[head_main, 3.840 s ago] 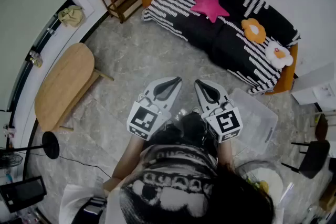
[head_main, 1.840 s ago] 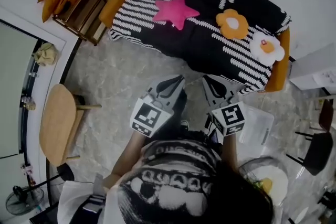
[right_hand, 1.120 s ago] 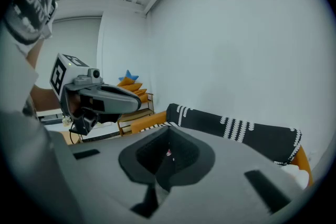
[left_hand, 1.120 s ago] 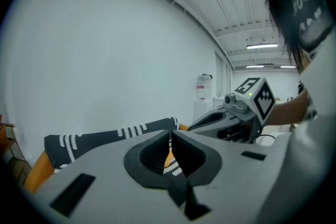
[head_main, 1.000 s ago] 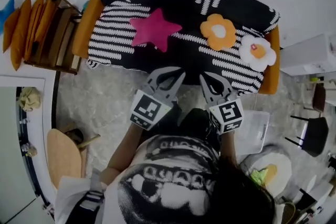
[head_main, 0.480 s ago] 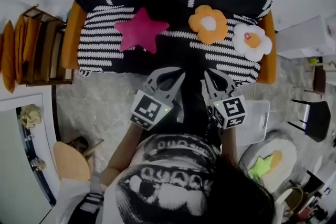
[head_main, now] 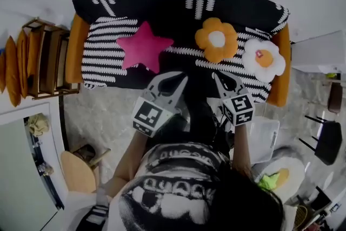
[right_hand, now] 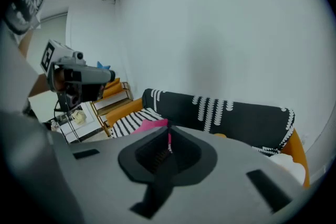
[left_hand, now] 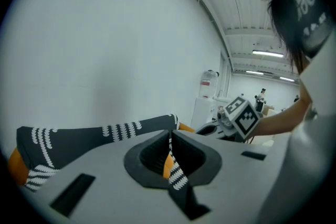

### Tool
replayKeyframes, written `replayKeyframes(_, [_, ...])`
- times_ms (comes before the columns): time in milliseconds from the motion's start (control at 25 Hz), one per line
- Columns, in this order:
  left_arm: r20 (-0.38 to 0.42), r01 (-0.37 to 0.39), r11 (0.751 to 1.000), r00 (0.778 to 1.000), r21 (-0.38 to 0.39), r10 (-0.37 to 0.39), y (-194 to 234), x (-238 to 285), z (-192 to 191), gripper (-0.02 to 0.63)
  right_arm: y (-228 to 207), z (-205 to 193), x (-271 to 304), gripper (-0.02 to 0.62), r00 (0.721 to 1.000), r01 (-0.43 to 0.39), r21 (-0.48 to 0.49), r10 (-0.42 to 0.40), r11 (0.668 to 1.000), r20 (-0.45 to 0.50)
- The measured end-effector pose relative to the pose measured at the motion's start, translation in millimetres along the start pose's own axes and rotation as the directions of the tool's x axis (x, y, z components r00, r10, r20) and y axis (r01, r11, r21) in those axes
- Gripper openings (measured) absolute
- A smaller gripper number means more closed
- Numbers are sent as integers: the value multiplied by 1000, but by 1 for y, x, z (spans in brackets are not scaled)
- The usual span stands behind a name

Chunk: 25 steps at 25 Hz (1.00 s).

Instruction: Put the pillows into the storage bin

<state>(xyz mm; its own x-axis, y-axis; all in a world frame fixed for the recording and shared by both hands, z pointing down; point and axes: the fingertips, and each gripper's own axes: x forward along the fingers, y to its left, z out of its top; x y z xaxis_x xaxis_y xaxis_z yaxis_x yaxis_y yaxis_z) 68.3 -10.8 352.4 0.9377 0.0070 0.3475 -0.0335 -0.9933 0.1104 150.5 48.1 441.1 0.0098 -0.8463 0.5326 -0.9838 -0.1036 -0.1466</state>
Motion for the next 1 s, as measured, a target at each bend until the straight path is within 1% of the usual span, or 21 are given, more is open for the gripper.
replayKeyframes(80, [3,-7,1000,1000,10,7,11,25,12,14,-30,-11,21,17,999,-9,4,9,1000,-38])
replayKeyframes(200, [-4,4,1000,1000,7,-4,24,57,26,14,-68,-38,56,32,991,-28,26,31,999,-130])
replayKeyframes(280, [-29,3,1000,1000,3,-3,36,78,26,14,-89,-57,82,49,980,-44,40,51,998,-193])
replayKeyframes(400, [-49,-22,999,999,23,24,58,111,12,14,-117,-83,124,68,963,-63,69,79,996,-257])
replayKeyframes(520, [-68,-34,999,997,17,35,74,145,-1,14,-144,-120,166,91,935,-82,92,108,992,-337])
replayKeyframes(600, [-97,-36,999,995,9,37,84,165,-9,14,-158,-146,193,101,911,-91,116,130,989,-391])
replayKeyframes(720, [-152,-37,999,988,-16,34,99,192,-26,14,-171,-186,233,148,861,-114,157,176,981,-477])
replayKeyframes(800, [-174,-39,999,984,-35,32,111,209,-42,14,-179,-209,258,184,828,-123,163,192,979,-527])
replayKeyframes(840, [-185,-41,998,982,-44,32,118,217,-51,14,-184,-218,271,195,818,-122,159,189,980,-543])
replayKeyframes(1000, [-219,-49,998,975,-42,38,147,244,-86,14,-203,-243,318,223,802,-96,156,169,983,-573])
